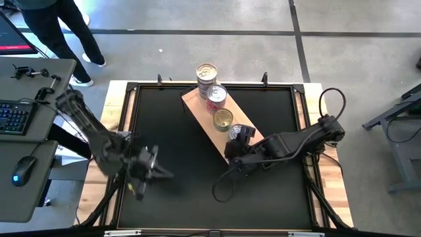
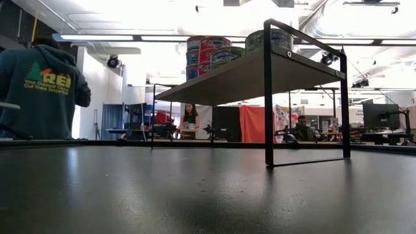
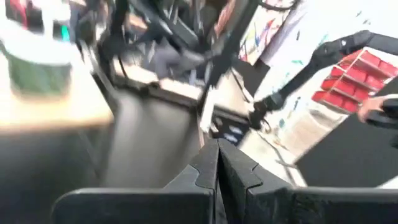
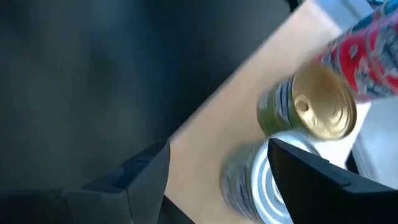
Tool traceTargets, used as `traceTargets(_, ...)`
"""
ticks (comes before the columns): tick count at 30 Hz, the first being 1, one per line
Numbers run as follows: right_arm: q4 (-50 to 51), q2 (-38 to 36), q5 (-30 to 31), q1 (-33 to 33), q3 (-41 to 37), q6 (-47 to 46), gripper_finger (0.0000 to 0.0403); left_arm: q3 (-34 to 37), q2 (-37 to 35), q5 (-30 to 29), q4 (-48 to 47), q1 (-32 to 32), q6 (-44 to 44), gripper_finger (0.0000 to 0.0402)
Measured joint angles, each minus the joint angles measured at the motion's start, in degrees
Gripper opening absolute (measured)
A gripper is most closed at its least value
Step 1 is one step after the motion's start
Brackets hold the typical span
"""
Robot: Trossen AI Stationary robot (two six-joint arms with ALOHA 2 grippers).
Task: Stack canned seafood by type on shelf
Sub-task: Return to Home Position
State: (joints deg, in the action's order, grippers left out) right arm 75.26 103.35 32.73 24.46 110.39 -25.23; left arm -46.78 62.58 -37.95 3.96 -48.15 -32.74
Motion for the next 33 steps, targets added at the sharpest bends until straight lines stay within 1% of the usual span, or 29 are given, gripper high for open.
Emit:
traceTargets(1,-0.8,0.0,0.0,0.2,1.0,-0.9,0.0262,0.0,-2.1,1.1,-0.7,1.7,3.4,0.0000)
traceTargets(3,-1.0,0.0,-0.2,0.7,3.0,-3.5,0.0262,0.0,-5.5,6.8,-3.2,6.5,7.9,0.0000)
traceTargets(6,-0.8,0.0,-3.7,1.5,5.3,-5.7,0.0262,0.0,-8.3,19.6,-6.5,15.7,12.9,0.0000)
traceTargets(8,0.6,0.0,-4.8,2.2,6.1,-7.5,0.0261,0.0,-8.9,27.9,-7.6,21.6,16.2,0.0000)
traceTargets(9,1.3,0.0,-4.7,2.5,6.1,-9.3,0.0261,0.0,-9.1,31.0,-8.6,24.1,17.6,0.0000)
traceTargets(11,3.5,0.0,-4.7,3.1,6.1,-13.4,0.0256,0.5,-9.9,34.5,-11.3,28.1,18.8,0.0000)
traceTargets(14,10.9,0.0,-3.9,4.6,6.0,-20.7,0.0235,5.2,-13.2,36.6,-8.3,31.1,18.8,0.0000)
traceTargets(16,14.2,0.0,-3.9,6.0,6.0,-25.2,0.0203,10.7,-16.5,37.5,-2.3,31.3,17.3,0.0000)
traceTargets(18,14.8,-0.2,-4.0,8.1,6.0,-28.5,0.0148,17.7,-20.3,37.6,6.3,30.9,15.4,0.0000)
traceTargets(21,14.7,-1.6,-3.6,10.8,6.0,-34.6,0.0038,28.3,-25.0,37.1,18.4,31.0,12.9,0.0000)
traceTargets(22,14.7,-2.3,-3.4,11.6,6.0,-37.0,0.0020,31.3,-26.6,36.8,20.4,31.5,12.2,0.0000)
traceTargets(24,14.7,-3.7,-2.5,13.4,6.0,-42.0,0.0019,35.8,-29.7,36.4,22.6,33.0,10.7,0.0000)
traceTargets(26,14.8,-5.0,-0.5,15.1,6.0,-46.9,0.0016,38.9,-33.3,37.3,22.7,34.8,9.5,0.0000)
traceTargets(28,14.8,-6.6,1.5,16.8,6.0,-51.0,0.0005,41.1,-36.7,39.4,23.0,36.7,8.7,0.0000)
traceTargets(30,14.8,-7.8,3.8,18.3,6.0,-55.0,0.0004,42.8,-39.7,40.8,22.8,38.2,8.4,0.0000)
traceTargets(33,14.8,-8.0,7.3,20.6,6.0,-58.9,0.0003,45.8,-43.1,41.1,23.0,39.7,7.4,0.0000)
